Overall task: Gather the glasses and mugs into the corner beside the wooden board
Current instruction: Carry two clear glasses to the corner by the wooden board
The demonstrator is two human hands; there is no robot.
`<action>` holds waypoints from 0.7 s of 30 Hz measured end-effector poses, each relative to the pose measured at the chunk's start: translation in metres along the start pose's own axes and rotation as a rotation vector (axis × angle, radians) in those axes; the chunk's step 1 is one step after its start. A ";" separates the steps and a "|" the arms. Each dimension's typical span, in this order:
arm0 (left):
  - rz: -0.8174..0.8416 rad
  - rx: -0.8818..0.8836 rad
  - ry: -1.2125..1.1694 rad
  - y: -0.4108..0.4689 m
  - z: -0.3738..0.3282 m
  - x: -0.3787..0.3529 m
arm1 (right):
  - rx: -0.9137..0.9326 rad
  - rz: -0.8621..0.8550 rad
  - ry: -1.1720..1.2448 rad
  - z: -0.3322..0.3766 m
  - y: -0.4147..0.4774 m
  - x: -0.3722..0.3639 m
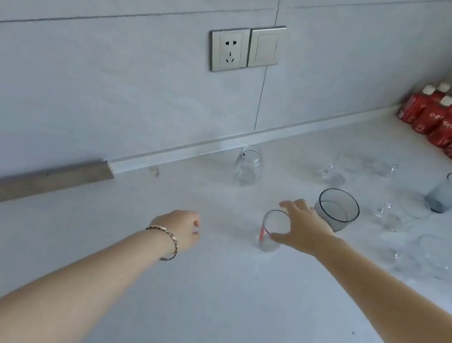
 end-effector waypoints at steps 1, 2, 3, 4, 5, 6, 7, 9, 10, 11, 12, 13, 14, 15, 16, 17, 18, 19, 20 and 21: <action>0.003 0.019 -0.001 0.010 -0.006 -0.001 | 0.034 0.030 -0.014 -0.002 0.009 -0.001; -0.013 0.034 -0.019 0.021 -0.011 -0.001 | 0.065 0.066 -0.041 -0.003 0.018 -0.003; -0.016 0.047 -0.033 0.028 -0.015 -0.003 | 0.093 0.124 -0.066 -0.004 0.024 -0.008; -0.024 0.066 -0.056 0.035 -0.019 -0.002 | 0.119 0.182 -0.081 -0.004 0.028 -0.015; -0.030 0.077 -0.083 0.043 -0.023 -0.002 | 0.133 0.200 -0.075 -0.006 0.035 -0.020; -0.047 0.088 -0.118 0.052 -0.026 -0.001 | 0.142 0.192 -0.053 -0.010 0.039 -0.021; -0.069 0.098 -0.143 0.062 -0.028 0.001 | 0.142 0.179 -0.022 -0.015 0.044 -0.021; -0.115 0.106 -0.169 0.083 -0.036 0.008 | 0.121 0.168 0.033 -0.022 0.051 -0.015; -0.135 0.106 -0.176 0.096 -0.041 0.014 | 0.109 0.167 0.061 -0.027 0.056 -0.012; -0.154 0.103 -0.187 0.112 -0.048 0.022 | 0.095 0.159 0.094 -0.030 0.061 -0.008; -0.177 0.097 -0.211 0.128 -0.055 0.030 | 0.081 0.144 0.123 -0.033 0.065 -0.003; -0.199 0.090 -0.247 0.145 -0.062 0.039 | 0.066 0.115 0.146 -0.036 0.071 0.003; -0.213 0.084 -0.287 0.163 -0.069 0.048 | 0.052 0.082 0.163 -0.038 0.075 0.009; -0.207 0.082 -0.312 0.181 -0.076 0.054 | 0.042 0.049 0.180 -0.039 0.079 0.013; -0.176 0.084 -0.302 0.196 -0.082 0.058 | 0.032 0.027 0.197 -0.039 0.083 0.018; -0.134 0.084 -0.260 0.209 -0.087 0.058 | 0.031 0.010 0.209 -0.040 0.088 0.021; -0.090 0.090 -0.212 0.219 -0.090 0.056 | 0.031 0.005 0.213 -0.040 0.092 0.023; -0.071 0.101 -0.184 0.226 -0.091 0.053 | 0.034 -0.002 0.214 -0.039 0.096 0.024; -0.081 0.116 -0.192 0.230 -0.091 0.049 | 0.036 -0.002 0.216 -0.038 0.099 0.026; -0.111 0.124 -0.233 0.232 -0.090 0.046 | 0.036 -0.005 0.216 -0.038 0.102 0.027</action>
Point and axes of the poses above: each hand's wrist, its own y-axis towards the middle knuckle, its own x-axis out of the back of the hand, z = x × y, the point moved 4 cm from there along y, towards the middle knuckle, and after that the axes turned 2 degrees about z, right-handed, at the moved point
